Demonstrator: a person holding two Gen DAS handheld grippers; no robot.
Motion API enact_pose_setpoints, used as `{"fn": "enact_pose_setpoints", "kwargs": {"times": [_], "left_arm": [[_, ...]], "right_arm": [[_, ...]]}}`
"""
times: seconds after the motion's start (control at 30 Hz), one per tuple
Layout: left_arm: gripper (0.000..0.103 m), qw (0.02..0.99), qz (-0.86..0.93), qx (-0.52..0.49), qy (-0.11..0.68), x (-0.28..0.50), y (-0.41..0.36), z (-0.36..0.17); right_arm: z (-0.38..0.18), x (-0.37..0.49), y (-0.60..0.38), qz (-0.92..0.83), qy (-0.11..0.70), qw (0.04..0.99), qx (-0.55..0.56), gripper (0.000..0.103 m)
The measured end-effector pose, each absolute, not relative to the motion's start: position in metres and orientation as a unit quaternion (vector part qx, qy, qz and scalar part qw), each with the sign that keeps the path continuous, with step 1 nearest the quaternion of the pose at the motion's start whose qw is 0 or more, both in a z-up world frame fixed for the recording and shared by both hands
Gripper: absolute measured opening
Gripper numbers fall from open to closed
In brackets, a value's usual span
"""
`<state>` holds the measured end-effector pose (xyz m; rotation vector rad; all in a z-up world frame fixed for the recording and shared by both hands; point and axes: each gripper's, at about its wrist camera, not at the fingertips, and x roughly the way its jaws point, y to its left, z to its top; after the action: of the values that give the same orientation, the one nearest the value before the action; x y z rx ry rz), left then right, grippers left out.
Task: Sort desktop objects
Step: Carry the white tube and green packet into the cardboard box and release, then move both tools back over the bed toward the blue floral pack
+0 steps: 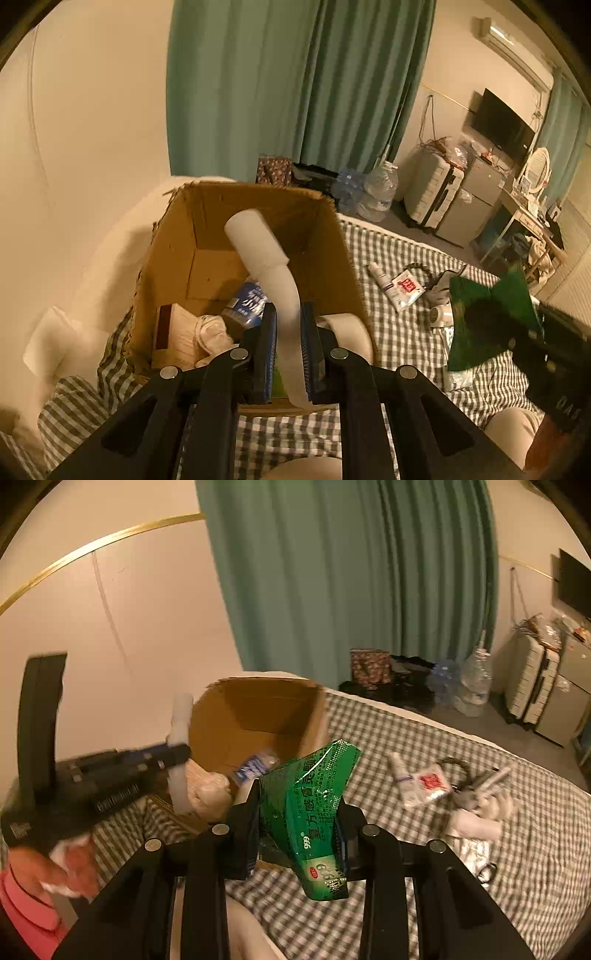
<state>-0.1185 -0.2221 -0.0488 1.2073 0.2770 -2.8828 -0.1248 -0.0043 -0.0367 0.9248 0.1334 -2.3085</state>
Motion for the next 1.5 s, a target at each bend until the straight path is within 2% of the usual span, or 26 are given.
{"fn": "enact_pose_setpoints", "kwargs": {"times": [0.27,0.33,0.4,0.43,0.47,0.5,0.53,0.57,0.6,0.87,0.97,1.03,1.2,1.5], "left_arm": [[0.012,-0.003,-0.908,0.407,0.103,-0.137,-0.243,-0.076],[0.015,0.000,-0.904,0.412,0.111,-0.141,-0.251,-0.081],[0.026,0.005,-0.903,0.414,0.114,-0.143,-0.256,-0.084],[0.032,0.010,-0.903,0.413,0.114,-0.143,-0.258,-0.085],[0.045,0.014,-0.905,0.410,0.115,-0.142,-0.260,-0.085],[0.065,0.022,-0.907,0.406,0.114,-0.140,-0.262,-0.085],[0.074,0.029,-0.909,0.401,0.110,-0.138,-0.263,-0.084],[0.086,0.034,-0.911,0.397,0.108,-0.136,-0.264,-0.083],[0.089,0.036,-0.912,0.393,0.109,-0.134,-0.266,-0.081],[0.095,0.023,-0.915,0.390,0.102,-0.120,-0.241,-0.070],[0.096,0.003,-0.915,0.393,0.094,-0.112,-0.211,-0.063],[0.103,-0.013,-0.916,0.390,0.094,-0.108,-0.189,-0.056],[0.103,-0.045,-0.923,0.373,0.077,-0.094,-0.117,-0.045],[0.103,-0.097,-0.900,0.423,0.042,-0.089,0.011,-0.090]], "right_arm": [[-0.056,-0.160,-0.057,-0.865,0.066,0.331,0.371,0.032],[-0.063,-0.170,-0.071,-0.858,0.066,0.340,0.380,0.032],[-0.068,-0.177,-0.084,-0.853,0.069,0.345,0.385,0.034],[-0.070,-0.181,-0.090,-0.852,0.070,0.344,0.388,0.040],[-0.071,-0.184,-0.095,-0.851,0.067,0.343,0.392,0.056],[-0.072,-0.188,-0.098,-0.853,0.062,0.337,0.393,0.066],[-0.071,-0.190,-0.098,-0.859,0.057,0.328,0.389,0.074],[-0.069,-0.190,-0.097,-0.863,0.053,0.323,0.385,0.074],[-0.068,-0.190,-0.095,-0.865,0.051,0.324,0.381,0.075],[-0.057,-0.182,-0.039,-0.892,0.046,0.262,0.366,0.081],[-0.054,-0.176,0.006,-0.903,0.031,0.225,0.364,0.082],[-0.051,-0.170,0.041,-0.911,0.018,0.197,0.361,0.083],[-0.043,-0.150,0.135,-0.922,-0.027,0.141,0.360,0.090],[-0.065,-0.110,0.246,-0.937,-0.050,0.059,0.340,0.091]]}}
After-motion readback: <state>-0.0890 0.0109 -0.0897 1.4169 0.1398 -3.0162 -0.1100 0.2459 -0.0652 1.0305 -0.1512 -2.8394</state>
